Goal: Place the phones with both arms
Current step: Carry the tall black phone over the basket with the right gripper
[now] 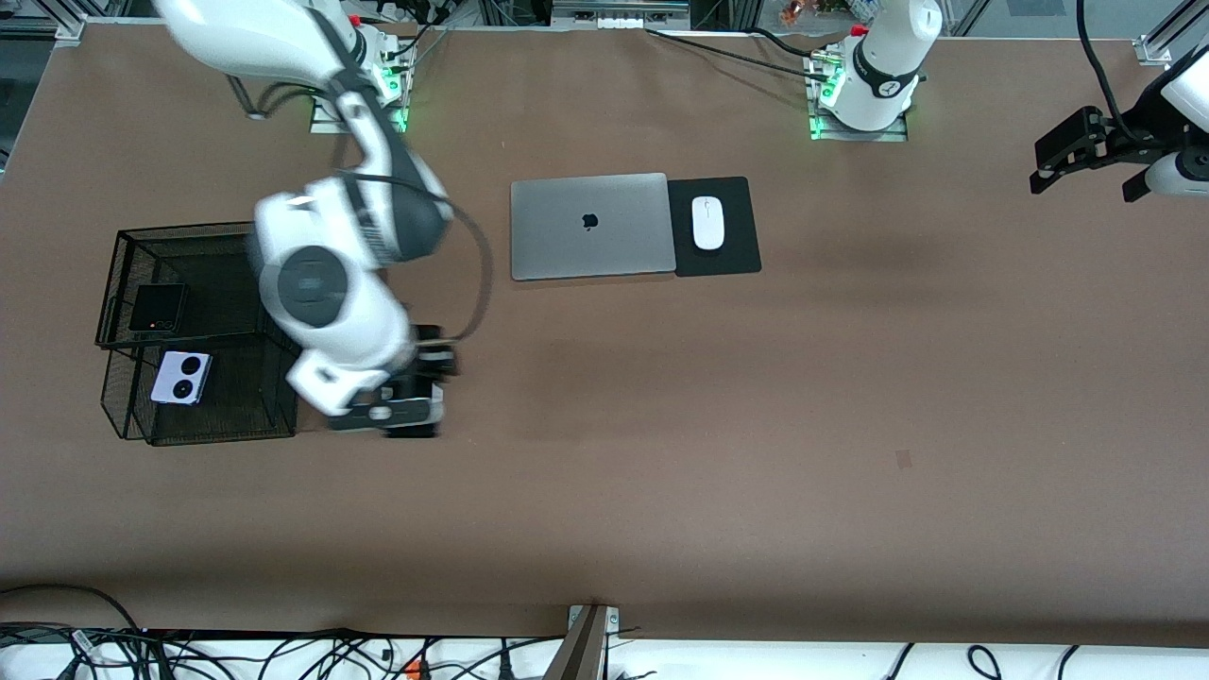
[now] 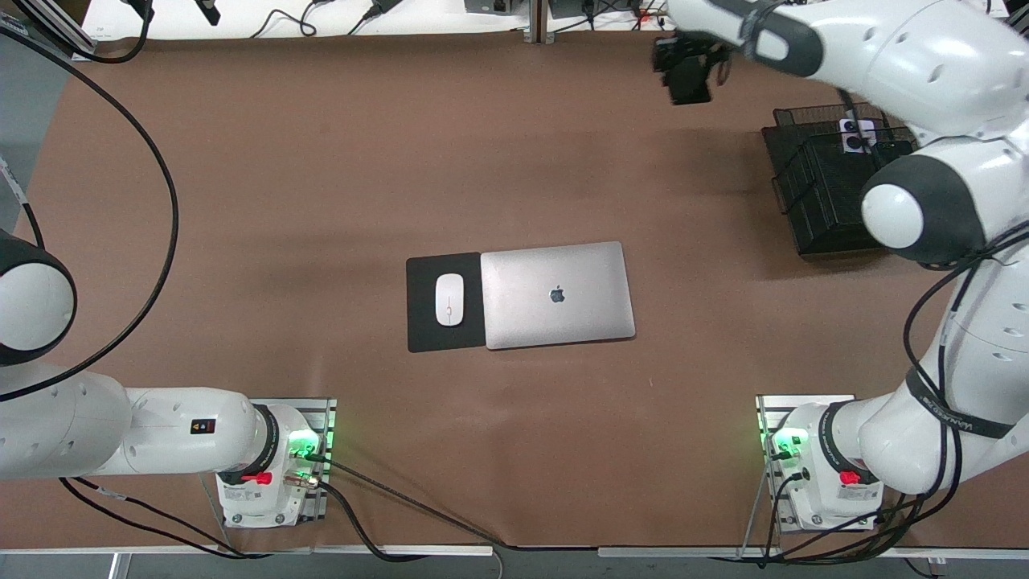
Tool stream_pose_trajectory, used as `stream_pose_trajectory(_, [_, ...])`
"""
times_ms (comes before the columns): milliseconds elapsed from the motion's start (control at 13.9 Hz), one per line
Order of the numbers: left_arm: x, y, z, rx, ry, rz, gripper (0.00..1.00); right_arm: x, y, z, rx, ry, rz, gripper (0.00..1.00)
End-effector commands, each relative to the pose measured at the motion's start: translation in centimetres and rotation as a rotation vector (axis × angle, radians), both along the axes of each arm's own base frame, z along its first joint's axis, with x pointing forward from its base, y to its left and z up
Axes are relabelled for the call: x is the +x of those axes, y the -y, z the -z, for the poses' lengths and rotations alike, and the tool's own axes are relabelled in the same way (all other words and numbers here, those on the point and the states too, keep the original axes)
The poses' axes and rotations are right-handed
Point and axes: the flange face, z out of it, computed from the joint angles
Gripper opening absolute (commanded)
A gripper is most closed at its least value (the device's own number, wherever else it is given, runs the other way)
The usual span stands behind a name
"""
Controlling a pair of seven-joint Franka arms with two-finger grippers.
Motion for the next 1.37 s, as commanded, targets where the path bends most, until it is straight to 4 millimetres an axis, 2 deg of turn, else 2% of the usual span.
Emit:
stream_pose_trajectory(0, [-0.8,-1.3,-0.7,0.035,0.000,-0.010,1.00,-1.1,8.5,-1.5,-0.003,-0.063,0.008,0.23])
stream_pose_trajectory(72, [-0.7,-1.3,-0.8,0.038,0.010,-0.010,1.00,-1.5,12.0,-1.5,0.001,-0.080,0.025,0.23])
stream_pose_trajectory(216, [-0.5,-1.1,-1.3,0.025,0.051,-0.009,1.00,-2.9,17.3,-1.0,0.004,-0.107,0.049,0.23])
stream_pose_trajectory(361, [-0.4,-1.1,-1.9,0.019,0.065,-0.027,1.00,-4.3,20.4,-0.9,0.007,-0.098,0.048,0.23])
stream_pose_trajectory(577, [-0.1,-0.8,-2.3,-0.001,0.106,-0.018,1.00,-7.2,22.0,-0.7,0.001,-0.081,0.047,0.23])
stream_pose_trajectory(865, [1.7,-0.6,1.0,-0.003,0.130,-0.009,1.00,-11.2,24.7,0.0,0.012,-0.021,0.014,0.23])
stream_pose_trajectory(938, [2.2,-0.5,1.9,-0.005,0.130,-0.009,1.00,-11.7,25.8,0.5,0.012,-0.018,0.004,0.23])
stream_pose_trajectory(1082, [2.5,-0.5,2.5,-0.006,0.127,-0.006,1.00,-12.8,27.5,2.6,0.015,-0.003,0.002,0.23])
stream_pose_trajectory(1226, [3.3,-0.3,3.1,-0.017,0.119,-0.006,1.00,-14.5,28.6,5.0,0.017,0.046,0.019,0.23])
stream_pose_trajectory(1298, [3.3,-0.2,3.1,-0.016,0.119,-0.005,1.00,-15.0,28.7,5.6,0.018,0.054,0.022,0.23])
